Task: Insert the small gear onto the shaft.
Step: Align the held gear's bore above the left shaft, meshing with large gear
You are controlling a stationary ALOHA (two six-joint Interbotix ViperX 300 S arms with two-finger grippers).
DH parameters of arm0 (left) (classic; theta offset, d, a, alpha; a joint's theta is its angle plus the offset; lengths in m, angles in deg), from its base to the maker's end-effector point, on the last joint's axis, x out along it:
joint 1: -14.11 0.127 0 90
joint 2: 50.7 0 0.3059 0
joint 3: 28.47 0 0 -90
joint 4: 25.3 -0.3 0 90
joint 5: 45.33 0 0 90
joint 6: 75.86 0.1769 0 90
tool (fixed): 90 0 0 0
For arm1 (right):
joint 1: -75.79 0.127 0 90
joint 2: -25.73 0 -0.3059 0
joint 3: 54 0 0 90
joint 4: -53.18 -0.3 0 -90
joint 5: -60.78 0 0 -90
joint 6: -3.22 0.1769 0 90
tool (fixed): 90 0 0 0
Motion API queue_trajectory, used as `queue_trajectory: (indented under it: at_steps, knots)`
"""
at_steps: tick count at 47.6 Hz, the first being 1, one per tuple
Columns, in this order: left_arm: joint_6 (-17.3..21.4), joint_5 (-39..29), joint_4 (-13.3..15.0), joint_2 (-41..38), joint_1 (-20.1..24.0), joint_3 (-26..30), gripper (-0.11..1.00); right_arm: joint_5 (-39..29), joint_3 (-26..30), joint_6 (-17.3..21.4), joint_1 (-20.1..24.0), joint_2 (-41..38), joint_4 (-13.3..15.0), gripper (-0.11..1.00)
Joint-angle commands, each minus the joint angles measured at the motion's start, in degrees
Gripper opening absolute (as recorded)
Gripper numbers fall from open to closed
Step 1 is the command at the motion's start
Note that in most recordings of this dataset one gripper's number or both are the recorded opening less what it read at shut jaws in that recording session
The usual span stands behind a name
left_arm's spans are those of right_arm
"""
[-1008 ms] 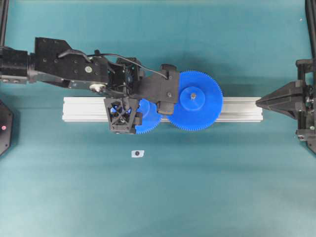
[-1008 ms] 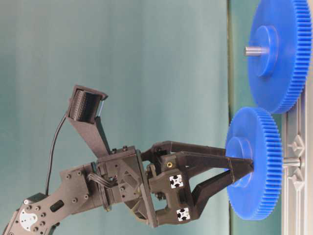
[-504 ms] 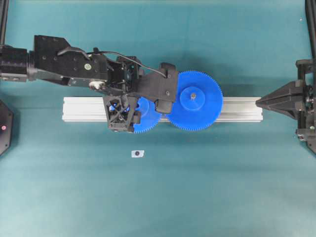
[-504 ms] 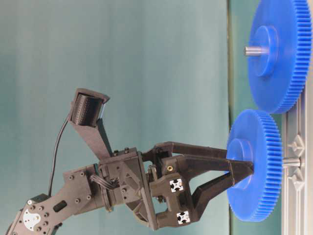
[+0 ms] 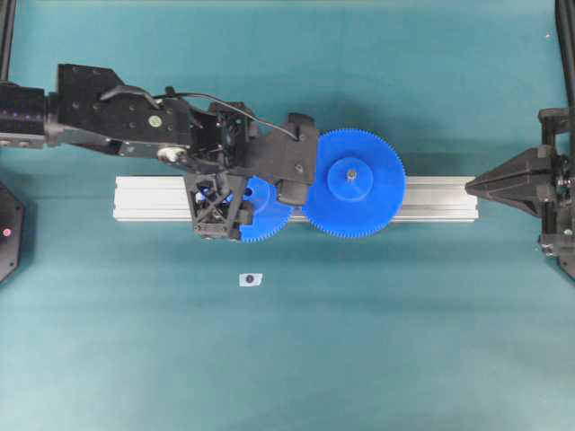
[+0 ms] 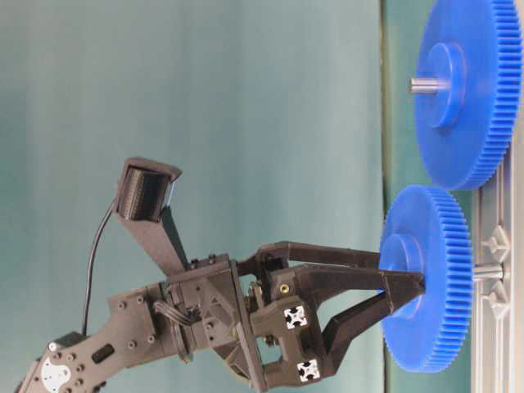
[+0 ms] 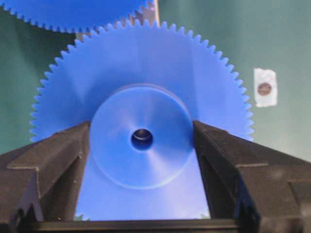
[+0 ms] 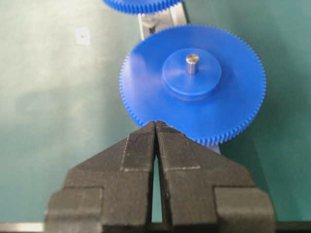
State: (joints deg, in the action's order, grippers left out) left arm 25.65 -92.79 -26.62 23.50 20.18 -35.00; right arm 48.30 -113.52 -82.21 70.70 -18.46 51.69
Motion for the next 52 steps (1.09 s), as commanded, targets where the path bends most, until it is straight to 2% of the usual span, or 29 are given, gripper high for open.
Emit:
queue_trajectory:
  at_steps: [1, 12, 28, 40, 52]
  knots:
    - [0.09, 0.35, -0.26, 0.70, 0.79, -0.09, 0.69, 0.35, 0.53, 0.53, 0.00, -0.35, -0.09, 0.05]
    - [0.09, 4.75, -0.26, 0.70, 0.79, -0.79, 0.69, 0.26, 0.62, 0.53, 0.00, -0.26, -0.09, 0.05]
    - [-0.18, 2.72, -0.26, 2.29, 0.70, -3.08, 0.69, 0.26, 0.53, 0.62, 0.00, -0.26, -0.09, 0.05]
    - [0.00, 3.60, -0.26, 1.93, 0.70, -2.64, 0.69, 0.18, 0.53, 0.62, 0.00, -0.26, -0.09, 0.05]
    - [-0.35, 4.48, -0.26, 2.11, 0.70, -4.66, 0.69, 0.26, 0.53, 0.70, 0.00, -0.26, -0.09, 0.05]
